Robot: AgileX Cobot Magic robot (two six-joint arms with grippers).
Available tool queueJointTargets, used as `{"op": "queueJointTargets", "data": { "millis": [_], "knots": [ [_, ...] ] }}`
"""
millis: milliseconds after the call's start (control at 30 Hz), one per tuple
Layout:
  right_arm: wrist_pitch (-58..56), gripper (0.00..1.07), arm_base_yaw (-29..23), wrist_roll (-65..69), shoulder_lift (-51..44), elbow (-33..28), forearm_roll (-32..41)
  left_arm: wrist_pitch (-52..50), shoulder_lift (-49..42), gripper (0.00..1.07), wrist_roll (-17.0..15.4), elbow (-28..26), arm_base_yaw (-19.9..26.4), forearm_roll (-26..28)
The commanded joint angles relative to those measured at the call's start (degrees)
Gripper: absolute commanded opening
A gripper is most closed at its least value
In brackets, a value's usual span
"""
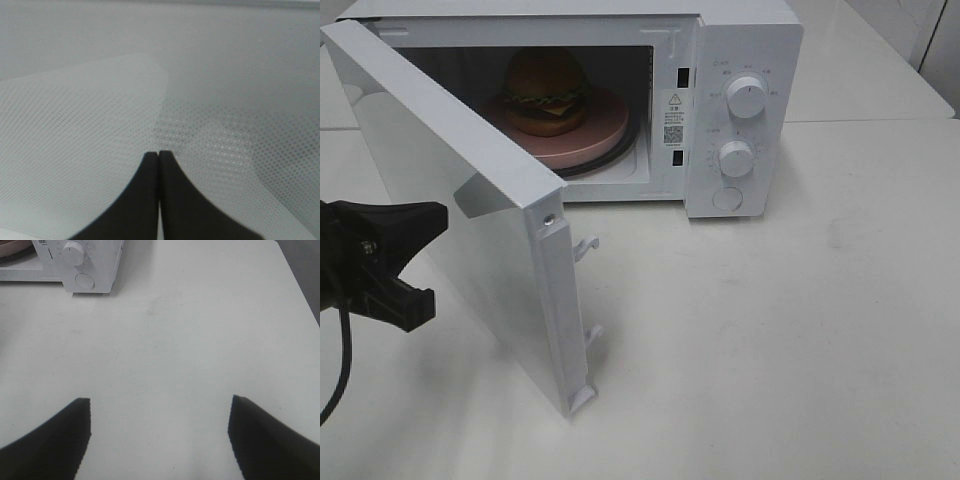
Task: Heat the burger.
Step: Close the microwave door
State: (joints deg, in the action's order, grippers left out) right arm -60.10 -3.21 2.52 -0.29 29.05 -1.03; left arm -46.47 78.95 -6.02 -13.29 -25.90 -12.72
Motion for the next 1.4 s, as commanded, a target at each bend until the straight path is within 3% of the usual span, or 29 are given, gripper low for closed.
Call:
{"op": "queueJointTargets", "data": {
  "millis": [33,233,400,467,567,700,1400],
  "knots": [
    [0.69,0.76,0.46,-0.57,-1.43,-0.11,0.00,-3.72,3.21,0.00,-0.69,-2.75,-0.40,0.92],
    [0.69,0.76,0.46,-0.57,-1.43,-0.11,0.00,-4.47,6.13,0.00,-0.69,-6.07,-1.26,1.09],
    [0.69,0.76,0.46,-0.57,-1.43,-0.11,0.00,-4.53,9.91,0.00,-0.40,-9.74,-4.07,4.24],
    [0.69,0.76,0.46,-0.57,-1.43,-0.11,0.00,-4.76,12.72,0.00,1.26,-12.26,-6.93,9.63],
    [0.69,0.76,0.46,-0.57,-1.43,-0.11,0.00,-4.76,13.24,0.00,2.01,-12.83,-7.56,10.49],
    [0.69,0.76,0.46,-0.52,-1.43,-0.11,0.00,-4.70,17.13,0.00,4.64,-17.65,-11.23,15.70],
    [0.69,0.76,0.46,-0.52,-1.43,-0.11,0.00,-2.35,27.22,0.00,12.26,-34.26,-15.07,30.37]
  ]
}}
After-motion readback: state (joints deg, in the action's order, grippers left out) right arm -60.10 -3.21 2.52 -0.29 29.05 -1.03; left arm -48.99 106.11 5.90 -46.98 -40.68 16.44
